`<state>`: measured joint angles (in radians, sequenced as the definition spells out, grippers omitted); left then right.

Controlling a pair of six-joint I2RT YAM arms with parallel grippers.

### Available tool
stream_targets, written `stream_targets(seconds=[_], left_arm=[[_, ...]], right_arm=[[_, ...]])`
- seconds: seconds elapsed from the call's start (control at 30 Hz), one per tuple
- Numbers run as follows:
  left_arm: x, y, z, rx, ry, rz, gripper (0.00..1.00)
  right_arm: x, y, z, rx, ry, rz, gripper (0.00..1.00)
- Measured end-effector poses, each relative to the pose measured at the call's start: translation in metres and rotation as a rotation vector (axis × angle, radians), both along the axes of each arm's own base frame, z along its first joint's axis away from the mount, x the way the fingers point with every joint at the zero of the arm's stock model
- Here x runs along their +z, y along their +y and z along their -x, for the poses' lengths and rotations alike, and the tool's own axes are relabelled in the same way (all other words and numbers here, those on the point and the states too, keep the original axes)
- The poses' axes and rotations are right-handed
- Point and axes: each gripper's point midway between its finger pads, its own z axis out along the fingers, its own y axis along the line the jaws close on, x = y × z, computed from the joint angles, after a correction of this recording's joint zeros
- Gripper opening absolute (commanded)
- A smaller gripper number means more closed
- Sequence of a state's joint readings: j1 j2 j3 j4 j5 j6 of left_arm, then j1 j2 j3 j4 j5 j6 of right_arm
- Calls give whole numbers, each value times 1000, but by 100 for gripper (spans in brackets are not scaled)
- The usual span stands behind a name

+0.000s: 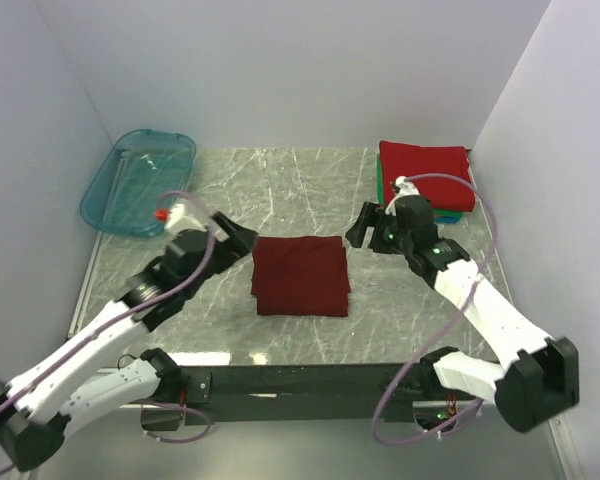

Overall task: Fold and stack the t-shirts
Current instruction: Neatly place the folded tshirt to the corner

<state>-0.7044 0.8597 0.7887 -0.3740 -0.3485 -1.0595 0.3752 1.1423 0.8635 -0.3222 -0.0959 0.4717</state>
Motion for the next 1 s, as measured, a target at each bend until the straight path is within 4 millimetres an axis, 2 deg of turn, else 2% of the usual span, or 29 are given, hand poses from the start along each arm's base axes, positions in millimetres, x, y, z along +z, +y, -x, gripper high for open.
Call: stream_targets(seconds=[0.07, 0.13, 0.2, 0.33, 0.4, 0.6, 0.77, 0.93, 0.97, 1.0], left_arm=[[21, 23, 1, 86, -56, 2, 99], [27, 48, 5, 173, -80, -11, 100], [24, 67, 9, 237, -72, -37, 99], [2, 90, 17, 310, -1, -109, 99], [-14, 97, 22, 329, 44, -142, 99], [-64, 110, 41, 336, 167, -225, 99], [-71, 111, 46, 326, 177, -219, 99], [-72, 112, 46, 328, 179, -223, 99], [-72, 112, 46, 328, 181, -226, 99], [-73, 112, 46, 326, 182, -227, 100]], right_arm=[[7, -2, 4, -1, -26, -13, 89], [-4, 0, 6, 8, 6, -7, 89], [-22, 3, 3, 19, 66, 6, 89], [-81, 9, 5, 42, 249, 45, 90], [-99, 12, 8, 49, 302, 56, 90], [-142, 26, 14, 65, 427, 101, 81], [-144, 43, 8, 72, 413, 124, 73], [-149, 58, 8, 73, 401, 159, 50], [-150, 59, 8, 72, 399, 165, 40], [-151, 62, 9, 74, 397, 173, 35]])
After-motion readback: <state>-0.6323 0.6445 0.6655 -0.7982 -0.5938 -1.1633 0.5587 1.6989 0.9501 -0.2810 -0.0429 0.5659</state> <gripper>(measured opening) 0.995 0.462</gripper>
